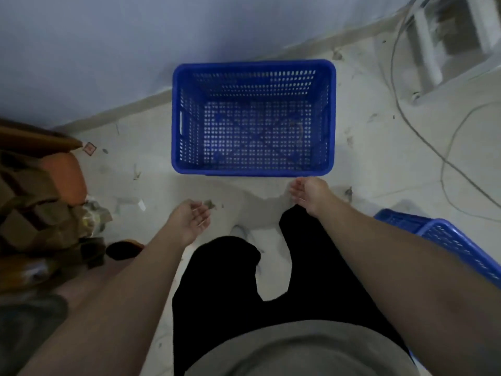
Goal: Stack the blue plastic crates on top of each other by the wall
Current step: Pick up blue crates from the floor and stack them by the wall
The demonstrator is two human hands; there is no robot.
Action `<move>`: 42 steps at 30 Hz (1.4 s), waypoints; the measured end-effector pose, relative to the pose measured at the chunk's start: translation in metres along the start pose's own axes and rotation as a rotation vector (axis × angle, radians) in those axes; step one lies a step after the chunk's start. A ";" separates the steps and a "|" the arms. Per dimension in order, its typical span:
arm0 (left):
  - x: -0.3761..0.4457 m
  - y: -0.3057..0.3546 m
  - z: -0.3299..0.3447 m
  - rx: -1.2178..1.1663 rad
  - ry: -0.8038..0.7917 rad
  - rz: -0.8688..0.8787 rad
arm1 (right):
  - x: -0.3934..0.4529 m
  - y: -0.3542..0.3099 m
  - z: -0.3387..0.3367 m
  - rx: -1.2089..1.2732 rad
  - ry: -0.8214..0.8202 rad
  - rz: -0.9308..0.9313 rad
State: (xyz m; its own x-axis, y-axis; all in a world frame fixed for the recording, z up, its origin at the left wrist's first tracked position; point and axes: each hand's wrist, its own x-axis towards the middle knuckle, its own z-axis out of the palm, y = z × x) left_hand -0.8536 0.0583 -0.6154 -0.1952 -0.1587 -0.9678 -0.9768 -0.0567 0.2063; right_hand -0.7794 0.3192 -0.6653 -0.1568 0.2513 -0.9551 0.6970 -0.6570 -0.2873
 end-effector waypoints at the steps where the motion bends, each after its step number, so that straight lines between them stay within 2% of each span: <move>1: 0.014 0.002 0.007 -0.001 -0.005 -0.022 | 0.013 -0.001 0.000 -0.004 0.021 0.021; 5: 0.075 0.013 0.026 0.041 -0.046 -0.108 | 0.060 0.003 0.003 0.032 0.091 0.102; 9: 0.146 0.039 0.042 0.050 -0.045 -0.121 | 0.113 0.007 0.009 0.056 0.188 0.140; 15: 0.261 0.093 0.044 0.095 0.110 -0.146 | 0.199 0.008 0.041 0.092 0.220 0.171; 19: 0.314 0.108 0.029 -0.072 0.192 -0.162 | 0.237 0.012 0.058 0.155 0.263 0.191; 24: 0.333 0.085 0.014 -0.239 0.172 -0.134 | 0.250 0.018 0.060 0.208 0.405 0.209; 28: 0.325 0.051 0.011 -0.301 0.181 -0.196 | 0.247 0.016 0.051 0.195 0.443 0.207; 32: 0.318 0.045 0.008 -0.256 0.157 -0.178 | 0.248 0.007 0.052 0.213 0.415 0.168; 38: 0.321 0.096 0.014 -0.286 0.207 -0.096 | 0.251 -0.037 0.100 0.245 0.272 -0.034; 42: 0.332 0.124 0.005 -0.281 0.213 -0.054 | 0.259 -0.061 0.129 0.220 0.246 -0.044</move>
State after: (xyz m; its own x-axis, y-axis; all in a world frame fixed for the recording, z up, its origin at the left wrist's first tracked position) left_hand -1.0402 0.0036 -0.9115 -0.0922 -0.3482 -0.9329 -0.9172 -0.3351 0.2157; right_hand -0.9525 0.3331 -0.9044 0.0094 0.4291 -0.9032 0.5210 -0.7731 -0.3619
